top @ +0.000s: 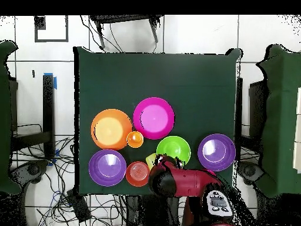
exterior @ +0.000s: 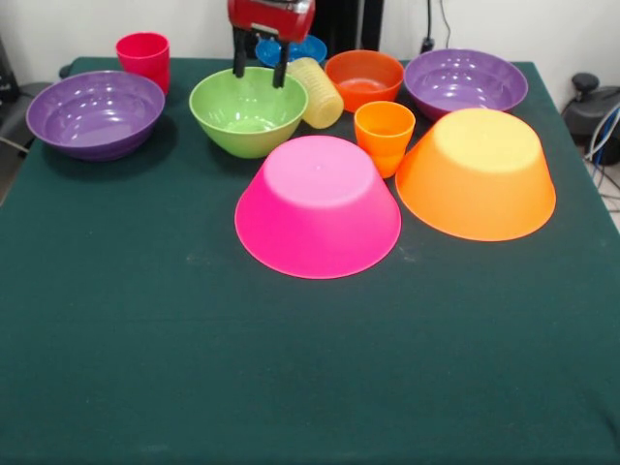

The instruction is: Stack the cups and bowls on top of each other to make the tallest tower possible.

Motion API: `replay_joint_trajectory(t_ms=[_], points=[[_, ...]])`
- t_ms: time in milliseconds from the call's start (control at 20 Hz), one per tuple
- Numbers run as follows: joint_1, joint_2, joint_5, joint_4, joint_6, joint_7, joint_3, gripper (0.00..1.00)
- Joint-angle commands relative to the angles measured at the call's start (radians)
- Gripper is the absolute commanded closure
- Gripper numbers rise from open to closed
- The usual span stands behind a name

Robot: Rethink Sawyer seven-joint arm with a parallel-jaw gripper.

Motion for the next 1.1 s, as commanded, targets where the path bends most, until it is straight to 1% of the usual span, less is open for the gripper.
replay_joint_trajectory(t_ms=[50,250,550,750,1100], points=[[0.01,0.025,0.064,-0.025,0.053,0.123,0.117,0.0],[0.023,0.047,0.087,-0.014,0.004,0.155,0.131,0.0],[0.025,0.066,0.105,0.0,-0.039,0.167,0.149,0.0],[0.04,0.067,0.125,0.002,-0.037,0.175,0.146,0.0],[0.047,0.086,0.141,-0.003,-0.074,0.178,0.152,0.0]])
